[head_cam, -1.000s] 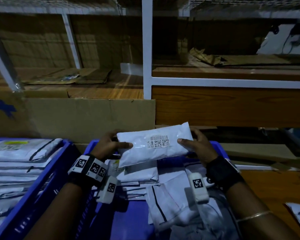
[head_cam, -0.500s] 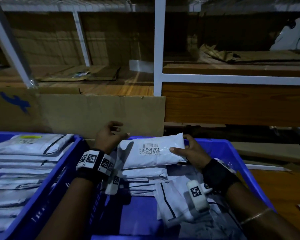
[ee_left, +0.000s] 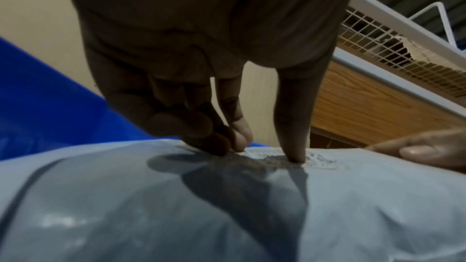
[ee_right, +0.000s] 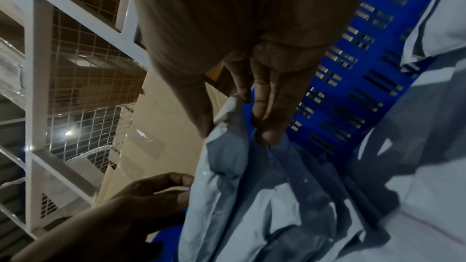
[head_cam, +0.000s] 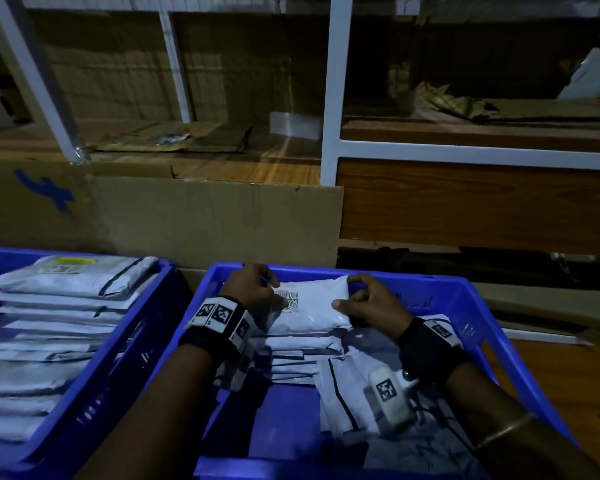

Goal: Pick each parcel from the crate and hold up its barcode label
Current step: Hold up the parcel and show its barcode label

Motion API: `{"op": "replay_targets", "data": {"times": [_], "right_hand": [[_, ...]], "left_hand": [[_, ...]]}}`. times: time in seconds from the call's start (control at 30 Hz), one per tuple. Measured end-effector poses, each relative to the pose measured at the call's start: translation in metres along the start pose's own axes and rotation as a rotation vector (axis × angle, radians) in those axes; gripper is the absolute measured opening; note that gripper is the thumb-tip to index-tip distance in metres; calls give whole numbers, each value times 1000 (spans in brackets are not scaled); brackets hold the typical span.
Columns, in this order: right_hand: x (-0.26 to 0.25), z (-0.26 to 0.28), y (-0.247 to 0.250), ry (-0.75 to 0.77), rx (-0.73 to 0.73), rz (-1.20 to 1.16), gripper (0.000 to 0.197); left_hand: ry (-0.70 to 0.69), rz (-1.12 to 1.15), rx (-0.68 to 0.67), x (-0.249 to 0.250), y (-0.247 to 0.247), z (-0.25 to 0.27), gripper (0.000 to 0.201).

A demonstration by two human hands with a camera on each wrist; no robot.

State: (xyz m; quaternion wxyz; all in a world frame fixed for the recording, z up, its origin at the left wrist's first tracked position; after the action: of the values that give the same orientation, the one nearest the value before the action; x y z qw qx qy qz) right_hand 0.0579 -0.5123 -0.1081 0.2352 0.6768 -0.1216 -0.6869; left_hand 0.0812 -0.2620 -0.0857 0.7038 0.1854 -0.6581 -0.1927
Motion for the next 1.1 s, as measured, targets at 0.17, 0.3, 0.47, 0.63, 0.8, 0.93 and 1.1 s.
{"op": "replay_targets", "data": {"times": [0.17,0.3,0.47,0.63,0.8,0.93,1.1], "right_hand": [[-8,1,13,28,87,161,45],[-25,5,27,108,105,471,39],[-53,-4,21,293,-51,830,43],[-64,-22,-6,368,-259,1139,55],[-68,-30,-24,378,-264,1254,54],[-65,-34,-31,374,-248,1244,55],[-58,-32,-33,346,-284,1217,55]], "left_hand": [[52,-30,33,-3,0,-2,40],[70,-36,54,-6,1,-3,42],[86,-23,31,-7,4,-5,40],[80,-8,26,-4,6,-3,36],[49,12,-7,2,5,1,27],[-24,11,-4,11,2,6,22],[-13,-29,-32,11,-4,13,23]]}}
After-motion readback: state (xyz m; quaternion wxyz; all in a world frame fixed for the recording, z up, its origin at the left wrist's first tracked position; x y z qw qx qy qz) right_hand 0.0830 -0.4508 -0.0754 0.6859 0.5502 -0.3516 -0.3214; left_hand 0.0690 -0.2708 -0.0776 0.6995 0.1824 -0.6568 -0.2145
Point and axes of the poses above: each hand's wrist, its own z-axis away from the middle knuckle, its own y-axis out of the back of the hand, x = y × z, the point moved 2 cm from there along -z, towards the middle knuckle, and after that the axes turned 15 degrees about z, right-handed, at the moved point
